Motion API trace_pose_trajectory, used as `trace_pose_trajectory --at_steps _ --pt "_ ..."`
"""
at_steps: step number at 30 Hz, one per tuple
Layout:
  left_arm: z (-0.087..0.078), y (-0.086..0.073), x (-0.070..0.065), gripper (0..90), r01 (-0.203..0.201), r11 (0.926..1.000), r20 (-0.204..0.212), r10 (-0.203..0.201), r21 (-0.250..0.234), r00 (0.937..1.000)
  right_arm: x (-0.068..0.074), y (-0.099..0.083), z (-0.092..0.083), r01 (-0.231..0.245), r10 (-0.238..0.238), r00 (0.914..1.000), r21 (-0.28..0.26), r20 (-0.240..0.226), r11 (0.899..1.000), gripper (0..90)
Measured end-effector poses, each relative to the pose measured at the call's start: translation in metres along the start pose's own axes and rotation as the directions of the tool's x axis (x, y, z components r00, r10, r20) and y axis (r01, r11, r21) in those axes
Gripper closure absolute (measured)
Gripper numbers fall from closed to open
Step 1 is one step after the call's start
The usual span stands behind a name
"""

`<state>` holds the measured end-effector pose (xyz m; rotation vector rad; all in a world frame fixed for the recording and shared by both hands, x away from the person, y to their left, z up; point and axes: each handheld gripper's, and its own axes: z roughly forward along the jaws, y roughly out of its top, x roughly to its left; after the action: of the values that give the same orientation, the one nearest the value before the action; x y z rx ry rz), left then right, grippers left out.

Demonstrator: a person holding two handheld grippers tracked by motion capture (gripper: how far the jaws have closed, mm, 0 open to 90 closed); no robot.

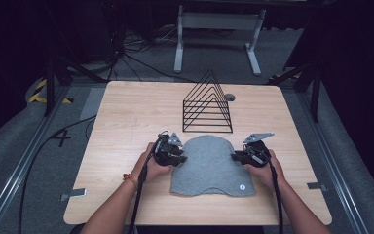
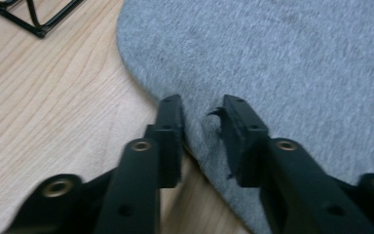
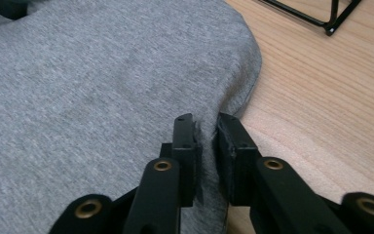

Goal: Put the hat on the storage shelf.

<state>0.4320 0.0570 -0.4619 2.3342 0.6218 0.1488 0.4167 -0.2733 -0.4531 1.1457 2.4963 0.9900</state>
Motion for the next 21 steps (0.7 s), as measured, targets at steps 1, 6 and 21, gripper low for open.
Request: trace_pose_trajectory --at_steps 1,6,21 --pt "0.0 0.0 0.0 75.3 0.0 1.0 0.0 0.0 0.0 1.0 0.0 0.0 0.0 -0.001 0.001 1.0 0.004 0.0 1.0 82.5" --pt "0.0 0.001 0.001 82.6 0.001 1.0 0.0 -0.001 -0.002 1.0 0.002 0.001 0.0 0.005 -0.005 1.0 0.006 0.005 1.0 84.8" --pt "-0.033 0.031 -0.007 87.7 -0.081 0.9927 0.001 0.082 -0.089 0.9967 0.009 0.02 -0.048 0.062 -0.065 0.9977 -0.147 -0.02 0.987 85.9"
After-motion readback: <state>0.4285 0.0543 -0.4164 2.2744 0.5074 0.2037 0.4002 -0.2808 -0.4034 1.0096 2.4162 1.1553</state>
